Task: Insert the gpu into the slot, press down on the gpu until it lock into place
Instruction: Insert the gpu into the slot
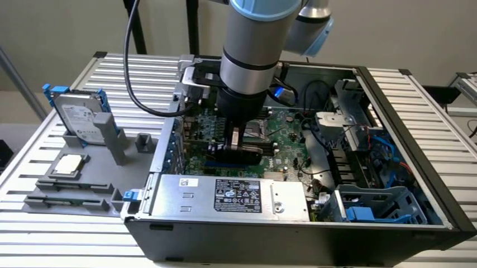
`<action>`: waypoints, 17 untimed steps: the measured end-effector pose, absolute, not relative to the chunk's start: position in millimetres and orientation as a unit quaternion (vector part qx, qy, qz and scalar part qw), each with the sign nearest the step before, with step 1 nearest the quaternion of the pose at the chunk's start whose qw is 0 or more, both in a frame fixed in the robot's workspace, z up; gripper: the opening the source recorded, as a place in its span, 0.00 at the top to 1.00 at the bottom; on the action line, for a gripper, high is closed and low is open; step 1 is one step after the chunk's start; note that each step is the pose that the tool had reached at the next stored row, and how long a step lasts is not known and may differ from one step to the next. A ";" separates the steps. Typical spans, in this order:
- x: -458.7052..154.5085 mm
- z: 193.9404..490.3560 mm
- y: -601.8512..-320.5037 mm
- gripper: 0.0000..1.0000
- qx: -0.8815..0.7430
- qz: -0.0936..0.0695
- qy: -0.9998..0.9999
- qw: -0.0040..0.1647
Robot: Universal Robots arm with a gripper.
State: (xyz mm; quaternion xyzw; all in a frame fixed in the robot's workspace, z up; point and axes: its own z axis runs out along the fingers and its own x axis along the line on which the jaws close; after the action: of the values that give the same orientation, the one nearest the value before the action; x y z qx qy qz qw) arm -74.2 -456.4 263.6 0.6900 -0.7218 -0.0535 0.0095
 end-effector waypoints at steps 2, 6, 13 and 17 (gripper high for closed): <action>-74.2 263.7 -456.2 0.73 0.691 -0.054 -0.721 0.010; -74.2 263.7 -455.6 0.73 0.691 -0.054 -0.721 0.010; -73.9 263.4 -455.4 0.73 0.691 -0.054 -0.721 0.010; -73.7 262.6 -455.4 0.73 0.691 -0.054 -0.721 0.010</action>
State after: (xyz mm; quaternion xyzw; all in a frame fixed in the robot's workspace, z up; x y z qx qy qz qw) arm -73.7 -455.4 262.6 0.6910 -0.7208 -0.0536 0.0096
